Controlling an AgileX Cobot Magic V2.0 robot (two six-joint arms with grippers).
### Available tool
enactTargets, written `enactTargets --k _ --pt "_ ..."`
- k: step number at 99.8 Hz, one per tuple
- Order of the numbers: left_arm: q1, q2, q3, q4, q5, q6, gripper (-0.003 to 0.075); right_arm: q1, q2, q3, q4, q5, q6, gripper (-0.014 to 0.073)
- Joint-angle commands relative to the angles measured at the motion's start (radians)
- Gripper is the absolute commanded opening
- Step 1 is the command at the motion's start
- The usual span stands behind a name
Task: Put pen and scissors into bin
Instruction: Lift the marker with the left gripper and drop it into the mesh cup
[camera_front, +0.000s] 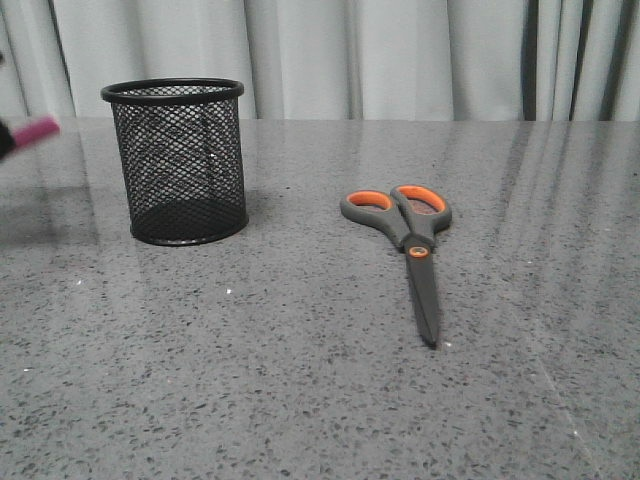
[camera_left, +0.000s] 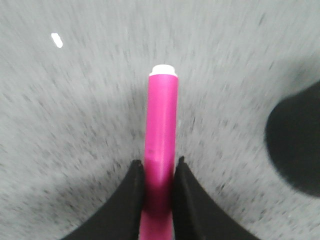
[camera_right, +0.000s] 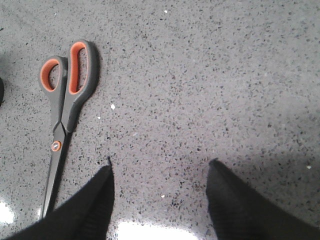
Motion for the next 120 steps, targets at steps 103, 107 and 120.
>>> enactTargets --k 103,107,120 --pt "-0.502 0.059 -0.031 -0.117 -0.640 -0.002 -0.0022 -0.008 0.000 -0.035 0.007 -0.042 -0.007 0.0371" --pt "-0.502 0.068 -0.031 -0.117 -0.640 -0.002 -0.0021 -0.008 0.000 -0.035 0.007 -0.042 -0.007 0.0371" --pt "-0.502 0.087 -0.031 -0.117 -0.629 -0.002 -0.0020 -0.008 0.000 -0.035 0.007 -0.044 -0.007 0.0371"
